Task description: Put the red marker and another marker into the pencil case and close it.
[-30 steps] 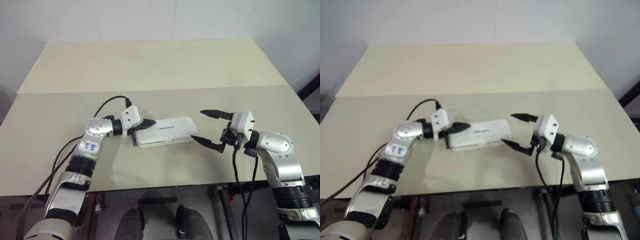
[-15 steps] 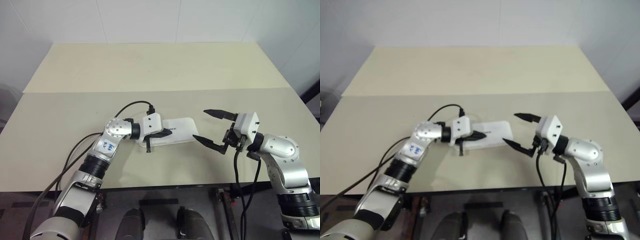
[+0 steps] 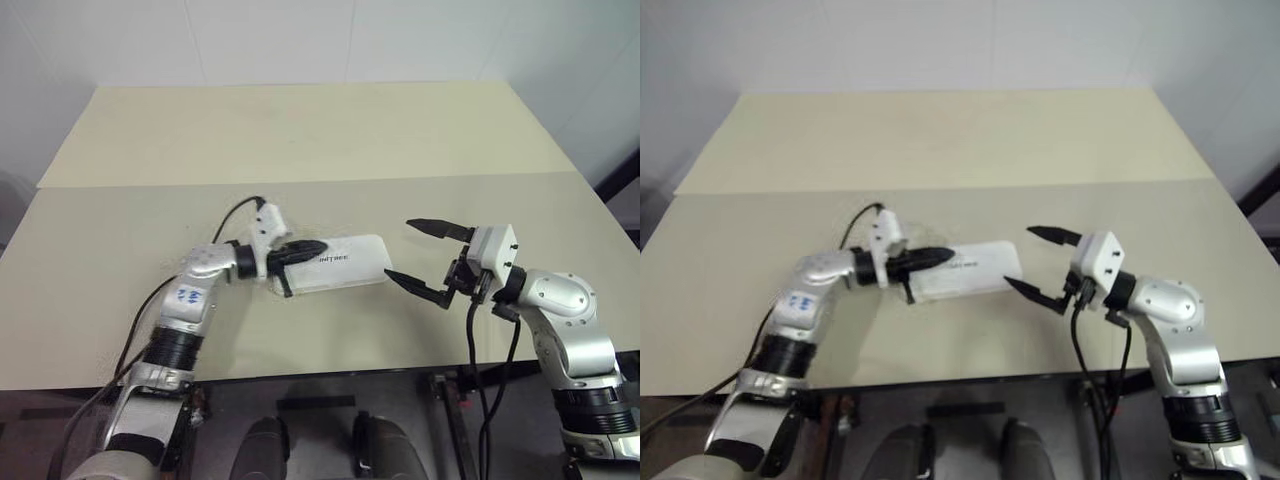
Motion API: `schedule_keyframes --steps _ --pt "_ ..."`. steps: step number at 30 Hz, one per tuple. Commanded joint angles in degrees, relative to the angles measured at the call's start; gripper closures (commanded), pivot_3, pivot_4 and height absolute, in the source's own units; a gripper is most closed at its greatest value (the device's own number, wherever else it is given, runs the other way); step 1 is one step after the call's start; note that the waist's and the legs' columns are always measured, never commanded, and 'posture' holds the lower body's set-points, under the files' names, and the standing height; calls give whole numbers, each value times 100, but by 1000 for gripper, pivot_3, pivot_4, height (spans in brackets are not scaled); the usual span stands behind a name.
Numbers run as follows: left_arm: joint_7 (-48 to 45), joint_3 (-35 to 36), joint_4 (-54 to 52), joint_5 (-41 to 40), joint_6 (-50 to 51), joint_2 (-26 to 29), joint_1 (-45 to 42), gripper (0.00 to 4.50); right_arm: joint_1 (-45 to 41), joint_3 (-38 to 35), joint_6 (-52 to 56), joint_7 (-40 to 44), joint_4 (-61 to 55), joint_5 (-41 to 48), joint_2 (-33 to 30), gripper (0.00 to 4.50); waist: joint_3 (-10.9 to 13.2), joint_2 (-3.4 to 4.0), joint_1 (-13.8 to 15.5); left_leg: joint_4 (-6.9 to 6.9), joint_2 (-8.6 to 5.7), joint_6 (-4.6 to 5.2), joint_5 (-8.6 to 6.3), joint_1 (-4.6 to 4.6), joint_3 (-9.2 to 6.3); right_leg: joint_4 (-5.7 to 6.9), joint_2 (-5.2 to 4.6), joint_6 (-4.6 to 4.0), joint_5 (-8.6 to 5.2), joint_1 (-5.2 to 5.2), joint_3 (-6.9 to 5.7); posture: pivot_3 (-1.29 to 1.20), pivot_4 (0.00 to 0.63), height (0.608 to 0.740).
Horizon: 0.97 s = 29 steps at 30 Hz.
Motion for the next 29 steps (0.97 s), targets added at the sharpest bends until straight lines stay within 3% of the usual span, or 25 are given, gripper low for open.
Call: schedule_keyframes --steps 1,2,5,14,16,29 --pt "-3 459 -439 -326 101 324 273 4475 -93 23 -161 130 118 81 48 0 0 0 -34 0 0 0 0 0 0 0 -1 0 0 0 0 0 150 740" --pt "23 567 -541 -373 119 423 389 4475 -118 36 -187 160 177 79 64 0 0 0 -48 1 0 0 0 0 0 -1 -1 0 0 1 -1 0 150 740" --pt "-118 1040 -983 -746 281 808 969 3661 -210 72 -294 269 418 76 110 0 0 0 -72 1 -1 1 -1 0 1 -2 -4 0 0 2 0 0 150 740" --pt "-185 1977 -1259 -1163 -300 1179 2085 520 -428 21 -429 532 813 123 75 0 1 -1 -49 -4 -2 -3 -4 1 -3 -1 -15 -7 -4 -1 -4 0 150 740" --pt "-267 2128 -1368 -1339 -311 1227 2257 47 -509 -17 -305 562 777 134 -26 0 1 -1 -69 -4 -2 -2 -5 1 -1 -3 -18 -7 -3 -1 -2 0 150 740" --pt "-159 2108 -2007 -1719 84 1262 2649 47 -588 -109 111 586 522 267 -331 0 1 -1 -71 -17 5 -9 -12 0 0 -8 -14 -18 -9 -6 -5 0 150 740"
